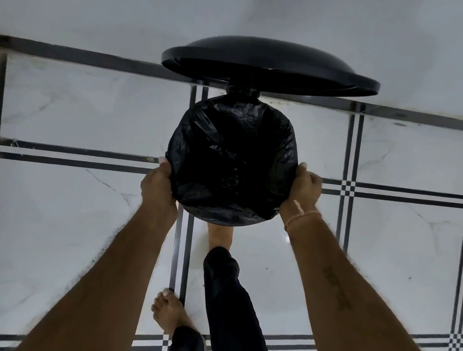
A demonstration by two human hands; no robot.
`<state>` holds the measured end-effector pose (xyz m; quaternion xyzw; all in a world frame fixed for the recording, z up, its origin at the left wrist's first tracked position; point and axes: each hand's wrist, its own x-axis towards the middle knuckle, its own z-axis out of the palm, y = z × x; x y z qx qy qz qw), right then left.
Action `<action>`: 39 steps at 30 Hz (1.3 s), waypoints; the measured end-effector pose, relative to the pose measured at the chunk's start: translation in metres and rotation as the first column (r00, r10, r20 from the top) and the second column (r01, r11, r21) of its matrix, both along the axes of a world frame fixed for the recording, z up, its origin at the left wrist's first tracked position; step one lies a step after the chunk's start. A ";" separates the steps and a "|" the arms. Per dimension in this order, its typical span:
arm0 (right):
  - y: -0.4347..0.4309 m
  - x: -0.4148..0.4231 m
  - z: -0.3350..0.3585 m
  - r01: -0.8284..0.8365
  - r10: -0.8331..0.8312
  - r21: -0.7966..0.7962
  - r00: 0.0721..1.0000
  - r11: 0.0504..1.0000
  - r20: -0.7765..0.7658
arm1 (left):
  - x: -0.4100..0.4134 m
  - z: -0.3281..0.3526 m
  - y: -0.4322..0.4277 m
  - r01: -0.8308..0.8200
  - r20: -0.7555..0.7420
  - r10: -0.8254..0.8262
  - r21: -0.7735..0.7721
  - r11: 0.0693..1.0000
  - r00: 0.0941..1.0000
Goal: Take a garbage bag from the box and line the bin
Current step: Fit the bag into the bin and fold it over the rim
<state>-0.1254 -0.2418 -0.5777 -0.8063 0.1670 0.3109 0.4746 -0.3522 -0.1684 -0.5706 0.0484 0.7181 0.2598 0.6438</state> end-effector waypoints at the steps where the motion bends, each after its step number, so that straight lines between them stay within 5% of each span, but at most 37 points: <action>1: 0.002 0.003 -0.003 -0.048 0.051 -0.052 0.997 0.998 0.063 | 0.001 -0.002 0.002 0.027 -0.055 -0.025 0.028 0.999 0.998; 5: 0.022 0.011 0.005 -0.233 0.237 -0.080 0.971 0.969 0.039 | 0.001 -0.009 0.016 0.081 -0.198 -0.059 0.104 0.991 0.978; 12: 0.049 0.035 0.002 -0.392 0.390 -0.159 0.920 0.906 -0.045 | 0.001 -0.009 0.037 0.293 -0.025 -0.293 0.150 0.944 0.956; 18: 0.052 0.043 0.007 -0.326 0.317 0.001 0.919 0.945 -0.234 | 0.007 -0.010 0.060 0.400 -0.106 -0.386 0.197 0.895 0.916; 29: 0.104 0.061 0.015 -0.587 0.595 0.116 0.757 0.801 -0.271 | 0.049 0.004 0.117 0.647 -0.243 -0.602 0.210 0.733 0.761; 33: 0.112 0.072 0.015 -0.640 0.643 0.127 0.700 0.758 -0.311 | 0.054 -0.002 0.134 0.619 -0.085 -0.613 0.070 0.783 0.785; 39: 0.136 0.068 0.006 -0.740 0.726 0.129 0.585 0.660 -0.363 | 0.062 -0.003 0.142 0.649 -0.016 -0.650 0.073 0.757 0.760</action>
